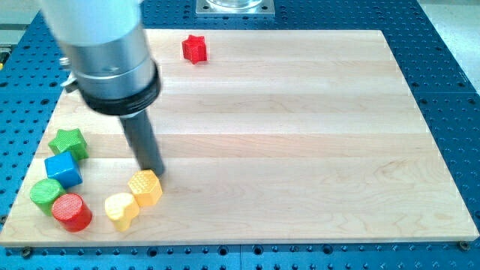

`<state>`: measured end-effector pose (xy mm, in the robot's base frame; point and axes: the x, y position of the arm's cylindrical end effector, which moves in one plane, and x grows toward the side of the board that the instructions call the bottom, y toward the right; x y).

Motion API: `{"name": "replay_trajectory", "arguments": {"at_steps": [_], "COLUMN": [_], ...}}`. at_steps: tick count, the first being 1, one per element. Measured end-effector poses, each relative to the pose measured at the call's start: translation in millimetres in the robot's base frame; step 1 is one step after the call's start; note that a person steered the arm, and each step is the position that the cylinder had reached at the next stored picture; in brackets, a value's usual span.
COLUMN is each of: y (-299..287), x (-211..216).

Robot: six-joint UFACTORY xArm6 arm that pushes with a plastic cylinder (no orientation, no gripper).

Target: Place your arm below the hexagon

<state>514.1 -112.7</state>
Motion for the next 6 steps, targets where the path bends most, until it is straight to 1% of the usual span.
{"name": "replay_trajectory", "arguments": {"at_steps": [1, 2, 4, 5, 6], "y": [97.4, 92.3, 77.6, 23.7, -13.5], "x": [39.7, 102.4, 104.7, 104.4, 103.9]}}
